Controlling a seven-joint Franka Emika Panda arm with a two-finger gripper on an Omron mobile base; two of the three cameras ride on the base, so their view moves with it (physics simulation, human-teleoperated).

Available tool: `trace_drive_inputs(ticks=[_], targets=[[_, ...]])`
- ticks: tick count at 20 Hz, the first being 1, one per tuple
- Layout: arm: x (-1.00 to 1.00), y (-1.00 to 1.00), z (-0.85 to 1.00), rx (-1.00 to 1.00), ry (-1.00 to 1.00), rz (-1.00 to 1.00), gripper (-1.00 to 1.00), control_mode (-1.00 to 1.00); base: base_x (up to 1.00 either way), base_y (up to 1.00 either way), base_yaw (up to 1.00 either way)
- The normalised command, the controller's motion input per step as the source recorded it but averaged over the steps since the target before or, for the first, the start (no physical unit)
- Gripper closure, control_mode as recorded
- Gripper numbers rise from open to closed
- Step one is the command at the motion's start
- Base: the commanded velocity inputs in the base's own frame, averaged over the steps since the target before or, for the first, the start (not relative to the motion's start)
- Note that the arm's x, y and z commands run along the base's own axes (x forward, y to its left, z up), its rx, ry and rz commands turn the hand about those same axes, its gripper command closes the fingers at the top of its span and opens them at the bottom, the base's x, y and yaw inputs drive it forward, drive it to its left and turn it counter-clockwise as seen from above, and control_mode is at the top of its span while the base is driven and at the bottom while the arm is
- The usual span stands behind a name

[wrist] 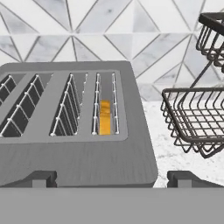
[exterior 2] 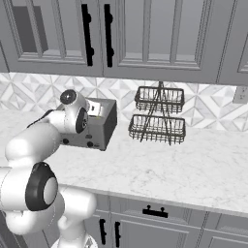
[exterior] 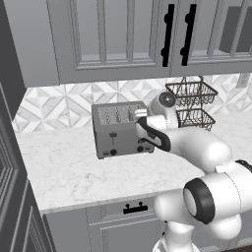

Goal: Start the toaster. Once the lever pops up, take the bread to the plate on the dining counter.

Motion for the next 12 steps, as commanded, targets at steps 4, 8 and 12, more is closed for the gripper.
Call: trace_drive_inputs(ticks=[4, 8, 12], targets=[[0.03, 0.06, -0.14, 0.0, 0.08, 0.0, -1.0, -1.0, 0.0, 0.0, 0.0], [0.08, 0.11, -0.04, 0.0, 0.04, 0.0, -1.0, -1.0, 0.0, 0.0, 0.0], [0.15, 0.05, -0.01, 0.0, 0.0, 0.0, -1.0, -1.0, 0.0, 0.0, 0.0]])
